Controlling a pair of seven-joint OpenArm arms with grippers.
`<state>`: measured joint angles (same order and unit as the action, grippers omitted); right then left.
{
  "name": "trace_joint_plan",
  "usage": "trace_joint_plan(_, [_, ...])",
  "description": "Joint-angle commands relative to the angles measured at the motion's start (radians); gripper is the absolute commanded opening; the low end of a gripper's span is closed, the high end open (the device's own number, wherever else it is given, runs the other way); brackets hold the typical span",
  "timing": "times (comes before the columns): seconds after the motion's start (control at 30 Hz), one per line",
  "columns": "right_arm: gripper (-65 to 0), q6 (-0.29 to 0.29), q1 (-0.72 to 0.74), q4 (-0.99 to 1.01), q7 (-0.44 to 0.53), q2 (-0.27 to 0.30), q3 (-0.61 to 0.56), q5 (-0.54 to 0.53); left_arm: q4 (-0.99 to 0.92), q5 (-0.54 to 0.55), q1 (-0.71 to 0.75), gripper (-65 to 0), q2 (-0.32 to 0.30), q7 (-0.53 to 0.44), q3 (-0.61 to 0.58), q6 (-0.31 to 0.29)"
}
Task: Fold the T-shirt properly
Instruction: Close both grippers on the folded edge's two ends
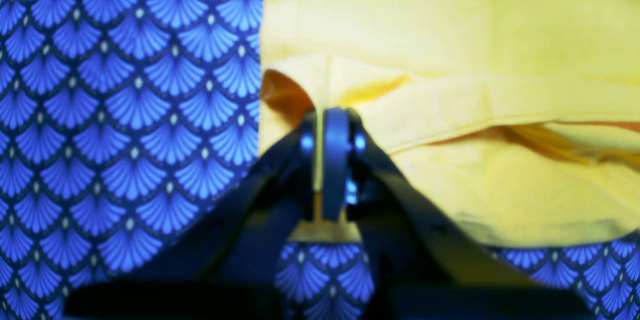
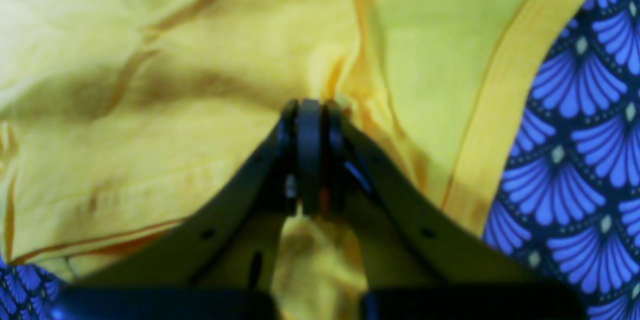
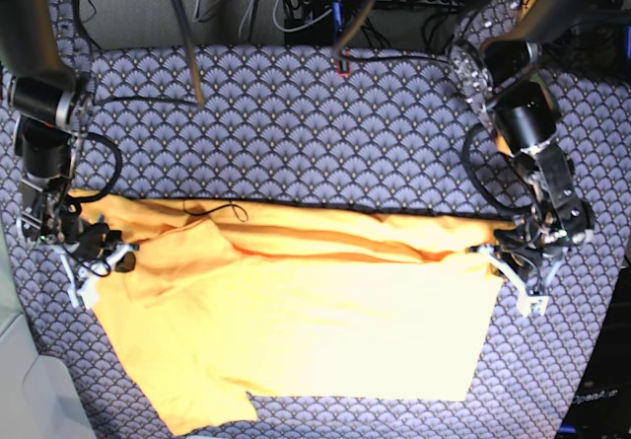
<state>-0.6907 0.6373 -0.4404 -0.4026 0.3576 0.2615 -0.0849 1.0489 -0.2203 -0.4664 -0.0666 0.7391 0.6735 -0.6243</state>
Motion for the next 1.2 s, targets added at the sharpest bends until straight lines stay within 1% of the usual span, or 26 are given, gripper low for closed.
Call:
trace_joint_plan(0.0, [-65.0, -0.007, 0.025, -0.015, -0.009, 0.014, 0.002, 0.006, 0.017, 0.014, -0.030, -65.0, -0.009, -0.020, -0.001, -0.001])
trace_joint_plan(0.5, [-65.0, -0.007, 0.097, -0.044, -0.008, 0.014, 0.000, 0.012, 0.017, 0.014, -0.021, -65.0, -0.008, -0.023, 0.001, -0.001])
trace_joint_plan(0.63, [-65.0, -0.007, 0.121, -0.038, -0.008, 0.013, 0.000, 0.014, 0.015, 0.014, -0.024, -65.0, -0.008, -0.083, -0.002, 0.001])
trace_joint_plan(0.8, [-65.0, -0.007, 0.140, -0.038, -0.014, 0.010, 0.000, 0.014, 0.014, 0.014, -0.025, -65.0, -0.008, -0.092, -0.004, 0.001])
trace_joint_plan(0.9, [-65.0, -0.007, 0.140, -0.038, -0.022, 0.010, 0.000, 0.009, 0.014, 0.014, -0.025, -65.0, 0.004, -0.094, -0.002, 0.001])
trace_joint_plan(1.03, [-65.0, -0.007, 0.089, -0.047, -0.038, 0.010, 0.002, 0.004, 0.014, 0.012, -0.024, -65.0, 0.007, -0.094, -0.001, 0.001])
trace_joint_plan(1.17, [-65.0, -0.007, 0.023, -0.090, -0.042, 0.010, 0.002, -0.045, 0.014, 0.012, -0.024, -65.0, 0.009, -0.095, -0.002, 0.001])
